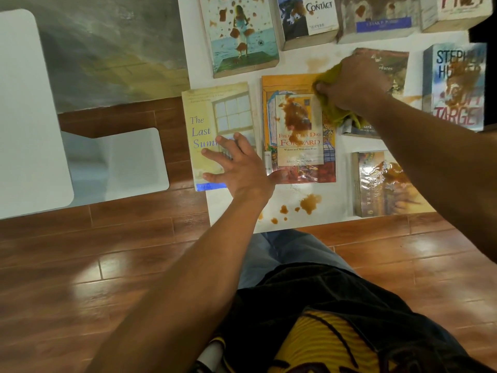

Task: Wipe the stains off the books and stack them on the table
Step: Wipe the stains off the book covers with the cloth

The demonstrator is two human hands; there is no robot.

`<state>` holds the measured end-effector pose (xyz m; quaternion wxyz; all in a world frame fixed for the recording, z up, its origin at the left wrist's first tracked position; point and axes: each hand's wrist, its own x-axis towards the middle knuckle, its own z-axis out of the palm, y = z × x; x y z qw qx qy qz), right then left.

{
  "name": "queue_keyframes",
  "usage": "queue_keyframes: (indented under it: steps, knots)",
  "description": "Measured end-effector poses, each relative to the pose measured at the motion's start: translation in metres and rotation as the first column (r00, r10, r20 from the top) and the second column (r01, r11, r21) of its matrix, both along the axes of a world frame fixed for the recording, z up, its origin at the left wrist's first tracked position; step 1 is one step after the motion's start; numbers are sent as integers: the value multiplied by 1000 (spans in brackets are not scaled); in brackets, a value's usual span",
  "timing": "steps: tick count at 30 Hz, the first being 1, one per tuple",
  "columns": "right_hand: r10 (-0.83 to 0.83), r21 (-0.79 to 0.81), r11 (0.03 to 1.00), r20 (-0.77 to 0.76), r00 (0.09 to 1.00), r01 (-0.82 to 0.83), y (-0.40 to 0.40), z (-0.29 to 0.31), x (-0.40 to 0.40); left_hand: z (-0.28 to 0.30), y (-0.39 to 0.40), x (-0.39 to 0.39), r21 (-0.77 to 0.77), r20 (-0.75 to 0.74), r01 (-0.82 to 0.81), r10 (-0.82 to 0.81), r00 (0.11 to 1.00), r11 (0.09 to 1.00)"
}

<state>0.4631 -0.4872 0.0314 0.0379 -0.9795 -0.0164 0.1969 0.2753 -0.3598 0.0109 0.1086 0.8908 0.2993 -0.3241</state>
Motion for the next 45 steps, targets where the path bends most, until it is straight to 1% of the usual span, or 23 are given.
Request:
queue_keyframes:
  steps: [2,3,5,7,10,12,14,18,21,25,28,29,32,35,38,39,42,43,45]
  knots:
    - [-33,-13,999,40,999,33,0,1,0,0,0,-1,-1,-5,-5,5,1000,1000]
    - [-19,-4,1000,31,999,19,1,-1,-1,-1,1,-1,3,-9,-7,7,1000,1000]
    - [34,4,999,-34,999,-33,1,-3,0,-2,1,-1,10,-7,-7,7,1000,1000]
    - [46,-11,999,-41,998,-47,1,0,2,-2,2,-1,2,3,-13,13,1000,1000]
    - [-36,3,999,21,999,36,2,0,3,-2,1,-1,-3,-3,-12,12,1000,1000]
    - [40,10,999,-27,999,-40,7,-1,2,-2,1,-1,7,-6,-11,11,1000,1000]
    - [102,-16,994,-64,993,-104,9,1,4,-3,1,-1,16,-2,0,0,1000,1000]
    - [81,-22,996,-16,997,-81,15,-1,6,-2,0,-2,9,-10,-1,2,1000,1000]
    - [186,-44,981,-75,980,-190,21,0,4,-1,0,-1,12,-7,9,-9,1000,1000]
    - [186,-48,981,-11,982,-187,27,3,7,-1,1,-1,-1,7,-5,5,1000,1000]
    - [272,-47,960,-93,958,-277,31,5,5,-3,0,-3,9,7,5,-5,1000,1000]
    - [271,-58,959,-87,959,-276,31,5,5,-3,0,-2,8,10,5,-5,1000,1000]
    - [229,-62,971,-6,973,-229,35,3,7,-3,1,-2,1,9,-7,7,1000,1000]
    - [272,-47,960,-58,961,-275,36,4,9,-2,1,-2,4,5,2,-2,1000,1000]
    - [255,-86,963,-14,967,-255,36,4,15,-1,1,-1,-1,13,-3,3,1000,1000]
    - [282,-91,955,-19,959,-282,38,4,15,-1,1,-2,-1,11,-8,8,1000,1000]
    - [367,-97,922,-96,925,-376,41,5,15,-2,1,-3,2,7,-1,1,1000,1000]
    - [352,-96,928,-87,932,-359,42,4,16,-2,1,-3,4,8,1,-1,1000,1000]
    - [271,-76,959,-29,962,-272,44,0,17,-2,0,-2,3,13,-2,2,1000,1000]
